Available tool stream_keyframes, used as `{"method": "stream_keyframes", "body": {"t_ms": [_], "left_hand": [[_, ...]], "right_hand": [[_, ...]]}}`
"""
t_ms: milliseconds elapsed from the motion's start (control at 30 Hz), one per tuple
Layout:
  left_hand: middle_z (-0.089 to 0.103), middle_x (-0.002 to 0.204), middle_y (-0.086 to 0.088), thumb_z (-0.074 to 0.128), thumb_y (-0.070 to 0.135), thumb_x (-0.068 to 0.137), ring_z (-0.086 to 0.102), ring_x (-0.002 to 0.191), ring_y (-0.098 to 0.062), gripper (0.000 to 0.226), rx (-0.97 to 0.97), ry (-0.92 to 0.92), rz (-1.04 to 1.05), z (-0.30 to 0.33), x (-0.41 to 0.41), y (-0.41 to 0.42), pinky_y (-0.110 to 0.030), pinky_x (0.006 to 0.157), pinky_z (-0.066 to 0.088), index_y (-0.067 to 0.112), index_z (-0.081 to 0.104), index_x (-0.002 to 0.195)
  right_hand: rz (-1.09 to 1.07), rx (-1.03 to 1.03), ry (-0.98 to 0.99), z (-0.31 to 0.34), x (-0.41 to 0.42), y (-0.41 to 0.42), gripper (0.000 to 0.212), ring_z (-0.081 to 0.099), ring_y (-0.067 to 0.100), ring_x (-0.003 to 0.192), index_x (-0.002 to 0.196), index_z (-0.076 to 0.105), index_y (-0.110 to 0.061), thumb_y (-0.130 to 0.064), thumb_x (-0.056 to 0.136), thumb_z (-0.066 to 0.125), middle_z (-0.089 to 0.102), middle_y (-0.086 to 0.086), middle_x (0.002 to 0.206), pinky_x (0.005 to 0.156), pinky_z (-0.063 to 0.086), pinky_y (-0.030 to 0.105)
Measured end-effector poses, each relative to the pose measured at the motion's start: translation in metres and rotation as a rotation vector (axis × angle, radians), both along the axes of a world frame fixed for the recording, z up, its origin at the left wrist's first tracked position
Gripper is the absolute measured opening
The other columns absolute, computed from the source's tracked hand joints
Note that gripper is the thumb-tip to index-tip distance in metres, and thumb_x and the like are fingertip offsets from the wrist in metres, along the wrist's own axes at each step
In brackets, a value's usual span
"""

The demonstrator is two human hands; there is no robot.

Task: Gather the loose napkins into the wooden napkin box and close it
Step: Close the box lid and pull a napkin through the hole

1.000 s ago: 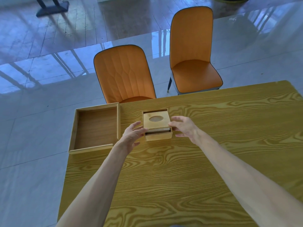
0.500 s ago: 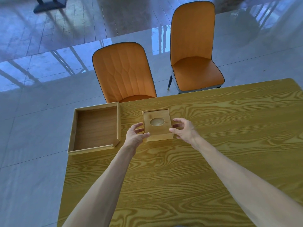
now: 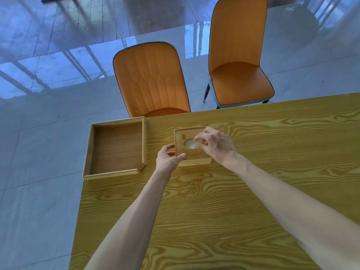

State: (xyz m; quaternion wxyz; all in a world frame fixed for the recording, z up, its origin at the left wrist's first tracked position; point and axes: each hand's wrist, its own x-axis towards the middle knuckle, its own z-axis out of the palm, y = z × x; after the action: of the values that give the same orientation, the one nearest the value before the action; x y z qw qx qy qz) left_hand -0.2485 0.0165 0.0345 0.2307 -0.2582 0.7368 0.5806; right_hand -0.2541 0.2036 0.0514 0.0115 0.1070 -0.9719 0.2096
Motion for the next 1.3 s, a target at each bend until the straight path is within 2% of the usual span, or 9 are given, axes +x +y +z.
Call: {"method": "stream_keyframes", "body": {"t_ms": [133, 267, 400, 633, 800, 900, 1033, 1100, 1300], "left_hand": [[0.062, 0.108, -0.001, 0.083, 0.014, 0.076, 0.061, 0.095, -0.018, 0.061, -0.030, -0.009, -0.001, 0.000, -0.002, 0.002, -0.033, 0.077, 0.048, 0.022, 0.055, 0.130], [0.062, 0.110, -0.001, 0.083, 0.016, 0.076, 0.062, 0.095, -0.016, 0.061, -0.033, -0.016, -0.002, -0.002, -0.002, 0.002, -0.031, 0.076, 0.050, 0.023, 0.055, 0.130], [0.059, 0.095, 0.009, 0.083, 0.017, 0.076, 0.058, 0.082, -0.004, 0.061, -0.029, -0.016, 0.002, -0.003, -0.002, 0.002, -0.024, 0.065, 0.044, 0.025, 0.055, 0.129], [0.059, 0.099, 0.007, 0.082, 0.017, 0.077, 0.058, 0.090, -0.012, 0.061, -0.030, -0.024, 0.006, -0.004, -0.001, 0.003, -0.030, 0.075, 0.043, 0.025, 0.054, 0.131], [0.060, 0.109, 0.003, 0.082, 0.018, 0.077, 0.059, 0.097, -0.015, 0.061, -0.033, -0.023, 0.014, -0.005, 0.000, 0.004, -0.031, 0.078, 0.043, 0.026, 0.054, 0.131], [0.060, 0.110, 0.002, 0.082, 0.017, 0.077, 0.059, 0.098, -0.016, 0.061, -0.024, -0.024, 0.018, -0.006, -0.001, 0.004, -0.031, 0.078, 0.044, 0.025, 0.054, 0.131], [0.062, 0.113, -0.001, 0.082, 0.016, 0.077, 0.060, 0.101, -0.018, 0.062, -0.030, -0.021, 0.013, -0.006, -0.001, 0.004, -0.032, 0.080, 0.044, 0.024, 0.053, 0.132], [0.063, 0.115, -0.002, 0.082, 0.015, 0.077, 0.061, 0.103, -0.019, 0.063, -0.033, -0.019, 0.012, -0.006, -0.001, 0.004, -0.033, 0.081, 0.044, 0.023, 0.053, 0.133], [0.063, 0.119, -0.005, 0.082, 0.015, 0.078, 0.061, 0.106, -0.021, 0.063, -0.025, -0.035, 0.009, -0.005, -0.001, 0.004, -0.033, 0.083, 0.045, 0.023, 0.053, 0.133]], "right_hand": [[0.193, 0.255, -0.038, 0.003, -0.024, -0.016, 0.028, 0.066, 0.013, 0.103, 0.120, 0.067, -0.031, -0.039, 0.094, 0.060, 0.062, -0.004, 0.115, 0.092, 0.054, 0.027], [0.280, 0.382, -0.035, 0.000, -0.033, -0.025, 0.028, 0.064, 0.013, 0.104, 0.119, 0.064, -0.026, -0.040, 0.098, 0.054, 0.059, -0.003, 0.117, 0.090, 0.052, 0.026], [0.282, 0.364, -0.072, -0.006, -0.036, -0.029, 0.019, 0.064, 0.017, 0.101, 0.108, 0.063, -0.017, -0.024, 0.103, 0.045, 0.060, 0.001, 0.113, 0.090, 0.053, 0.028], [0.200, 0.208, -0.212, -0.012, -0.038, -0.026, 0.030, 0.058, 0.021, 0.076, 0.096, 0.060, -0.005, -0.020, 0.098, 0.034, 0.064, 0.007, 0.092, 0.062, 0.045, 0.026], [0.188, 0.076, -0.083, -0.009, -0.020, -0.014, 0.023, 0.063, 0.019, 0.081, 0.103, 0.068, -0.011, -0.031, 0.096, 0.059, 0.061, 0.003, 0.101, 0.066, 0.052, 0.031], [0.089, -0.079, -0.086, -0.012, -0.013, -0.011, 0.020, 0.064, 0.020, 0.080, 0.103, 0.066, -0.009, -0.026, 0.096, 0.059, 0.060, 0.006, 0.104, 0.069, 0.056, 0.035], [-0.056, -0.297, -0.104, -0.017, -0.011, -0.006, 0.019, 0.056, 0.013, 0.082, 0.105, 0.062, -0.009, -0.025, 0.100, 0.053, 0.055, -0.001, 0.100, 0.071, 0.041, 0.020], [-0.082, -0.349, -0.112, -0.018, -0.008, -0.003, 0.019, 0.052, 0.011, 0.082, 0.105, 0.062, -0.011, -0.027, 0.100, 0.053, 0.053, -0.004, 0.097, 0.068, 0.036, 0.013], [-0.071, -0.436, -0.094, -0.022, -0.003, 0.001, 0.019, 0.049, -0.001, 0.076, 0.104, 0.061, -0.012, -0.029, 0.100, 0.054, 0.051, -0.005, 0.091, 0.071, 0.039, 0.013]]}}
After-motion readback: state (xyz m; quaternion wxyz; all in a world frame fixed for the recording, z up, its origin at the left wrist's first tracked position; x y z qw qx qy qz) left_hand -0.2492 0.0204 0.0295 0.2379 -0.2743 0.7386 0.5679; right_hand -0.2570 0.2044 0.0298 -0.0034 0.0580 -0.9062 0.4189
